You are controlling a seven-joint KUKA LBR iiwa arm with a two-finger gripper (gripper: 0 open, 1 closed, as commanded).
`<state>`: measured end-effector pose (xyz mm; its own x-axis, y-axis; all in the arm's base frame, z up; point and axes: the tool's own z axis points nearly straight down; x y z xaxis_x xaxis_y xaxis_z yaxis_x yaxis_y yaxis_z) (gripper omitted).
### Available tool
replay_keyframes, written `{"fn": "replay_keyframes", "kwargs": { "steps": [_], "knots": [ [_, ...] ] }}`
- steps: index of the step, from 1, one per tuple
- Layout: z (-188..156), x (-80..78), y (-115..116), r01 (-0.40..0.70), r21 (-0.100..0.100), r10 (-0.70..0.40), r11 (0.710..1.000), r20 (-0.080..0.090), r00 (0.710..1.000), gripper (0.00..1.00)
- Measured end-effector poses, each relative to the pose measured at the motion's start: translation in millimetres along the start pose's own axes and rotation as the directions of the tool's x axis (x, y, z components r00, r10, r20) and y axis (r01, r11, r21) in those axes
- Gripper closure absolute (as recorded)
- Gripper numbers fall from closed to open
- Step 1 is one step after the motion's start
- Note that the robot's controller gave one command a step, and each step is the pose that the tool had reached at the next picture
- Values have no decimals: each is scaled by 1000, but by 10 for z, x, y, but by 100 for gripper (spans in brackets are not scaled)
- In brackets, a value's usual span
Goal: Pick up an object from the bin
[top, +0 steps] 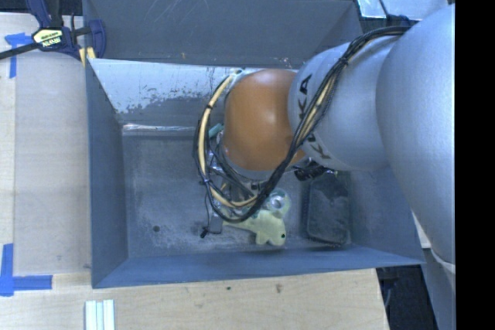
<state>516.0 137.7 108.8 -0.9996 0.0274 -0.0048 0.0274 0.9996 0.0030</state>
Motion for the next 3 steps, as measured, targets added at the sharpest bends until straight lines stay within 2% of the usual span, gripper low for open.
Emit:
{"fn": "replay_keyframes", "kwargs": {
  "steps": [1, 2, 3],
  "knots": [
    [335, 104, -266, -38, 2, 38, 999, -2, 999, 0],
    [34, -13, -181, -29, 5, 29, 1000, -11, 1000, 0],
    [-530, -157, -301, 105, 1, -105, 995, -2, 995, 0]
  ]
}}
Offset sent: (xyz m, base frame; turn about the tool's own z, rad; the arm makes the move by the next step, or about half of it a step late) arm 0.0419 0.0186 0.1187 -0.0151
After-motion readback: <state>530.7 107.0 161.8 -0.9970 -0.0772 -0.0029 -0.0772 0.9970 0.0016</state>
